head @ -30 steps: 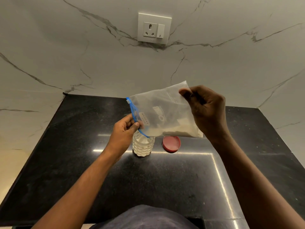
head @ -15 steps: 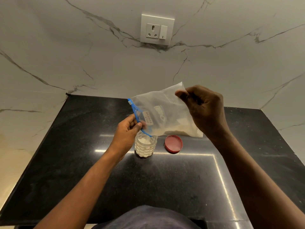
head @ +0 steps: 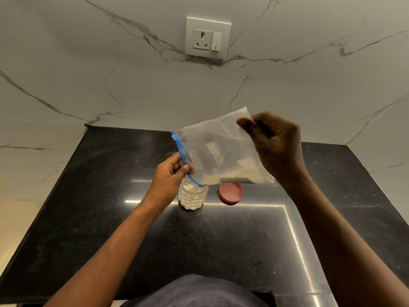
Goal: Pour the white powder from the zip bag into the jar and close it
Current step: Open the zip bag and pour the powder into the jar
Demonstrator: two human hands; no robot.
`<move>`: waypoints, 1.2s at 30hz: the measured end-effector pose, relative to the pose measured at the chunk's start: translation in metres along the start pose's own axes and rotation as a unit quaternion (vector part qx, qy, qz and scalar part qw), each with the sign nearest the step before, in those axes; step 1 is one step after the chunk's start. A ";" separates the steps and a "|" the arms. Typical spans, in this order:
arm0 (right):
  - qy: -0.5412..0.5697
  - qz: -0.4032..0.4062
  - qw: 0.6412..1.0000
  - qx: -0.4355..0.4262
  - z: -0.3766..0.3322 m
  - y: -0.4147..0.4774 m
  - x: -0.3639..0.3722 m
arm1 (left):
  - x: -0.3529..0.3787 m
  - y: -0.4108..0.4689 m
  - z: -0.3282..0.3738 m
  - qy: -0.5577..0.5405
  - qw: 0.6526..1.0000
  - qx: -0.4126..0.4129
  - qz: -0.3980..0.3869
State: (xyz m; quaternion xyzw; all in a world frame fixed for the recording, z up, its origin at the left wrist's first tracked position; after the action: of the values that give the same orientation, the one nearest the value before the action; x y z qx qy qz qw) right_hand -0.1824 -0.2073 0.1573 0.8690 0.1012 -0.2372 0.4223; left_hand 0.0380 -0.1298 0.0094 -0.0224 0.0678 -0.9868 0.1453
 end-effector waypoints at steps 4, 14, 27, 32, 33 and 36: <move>0.002 0.001 1.000 0.004 -0.001 0.001 0.000 | -0.001 0.000 0.001 0.005 1.000 0.008 0.003; 0.017 -0.025 1.000 0.006 -0.002 0.000 0.002 | -0.002 -0.002 0.001 0.008 1.000 0.008 -0.004; 0.006 -0.011 1.000 0.013 -0.009 0.002 0.014 | -0.002 0.000 0.003 0.011 1.000 -0.009 0.000; 0.009 -0.004 1.000 0.022 -0.009 0.003 0.015 | -0.002 0.000 0.001 0.007 1.000 -0.015 0.001; 0.010 -0.007 1.000 0.023 -0.009 0.004 0.014 | -0.002 0.000 0.001 0.007 1.000 -0.015 0.000; 0.020 -0.007 1.000 0.022 -0.011 0.005 0.012 | -0.002 0.001 0.000 0.007 1.000 -0.017 -0.001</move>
State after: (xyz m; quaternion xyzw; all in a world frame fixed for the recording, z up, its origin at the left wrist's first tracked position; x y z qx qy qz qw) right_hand -0.1665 -0.2024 0.1609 0.8821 0.1102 -0.2246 0.3991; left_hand 0.0398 -0.1301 0.0092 -0.0181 0.0853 -0.9857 0.1439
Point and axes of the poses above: each hand's wrist, its own y-axis towards the middle knuckle, its own x-axis out of the palm, z = x × y, the point moved 2 cm from there along y, towards the middle knuckle, and after that the axes turned 9 degrees about -x, right-handed, at the moved point
